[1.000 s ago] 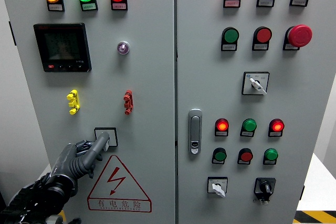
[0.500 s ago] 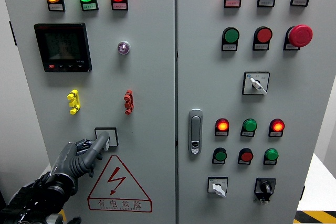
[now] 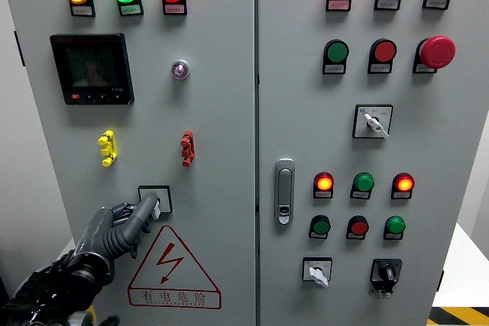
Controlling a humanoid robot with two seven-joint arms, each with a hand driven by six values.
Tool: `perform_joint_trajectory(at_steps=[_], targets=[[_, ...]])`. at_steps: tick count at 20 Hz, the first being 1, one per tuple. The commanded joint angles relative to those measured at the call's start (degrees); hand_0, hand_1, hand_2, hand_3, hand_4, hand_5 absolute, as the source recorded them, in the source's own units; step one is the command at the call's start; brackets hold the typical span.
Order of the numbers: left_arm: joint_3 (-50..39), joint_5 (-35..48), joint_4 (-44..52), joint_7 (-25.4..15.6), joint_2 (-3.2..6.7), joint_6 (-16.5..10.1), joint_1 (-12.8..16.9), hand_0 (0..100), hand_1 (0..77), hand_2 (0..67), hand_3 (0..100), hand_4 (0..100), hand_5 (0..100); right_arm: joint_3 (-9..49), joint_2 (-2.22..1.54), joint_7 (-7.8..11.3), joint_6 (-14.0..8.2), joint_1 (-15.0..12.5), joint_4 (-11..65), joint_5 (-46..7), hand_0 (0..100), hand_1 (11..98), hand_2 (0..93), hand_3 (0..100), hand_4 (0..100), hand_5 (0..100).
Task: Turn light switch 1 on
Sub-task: 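Twist the knob clockwise with the left hand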
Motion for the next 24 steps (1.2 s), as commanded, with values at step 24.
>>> perform_joint_trajectory(at_steps=[24], targets=[[-0.1,-0.5,-0.4,-0.2,0.01,0.2,0.6,50,33.4,49.9,83,100,94,-0.1,0.06,0.00,-0.1,0.0,0.0,0.0,0,19.6,0.0,20,19,10]])
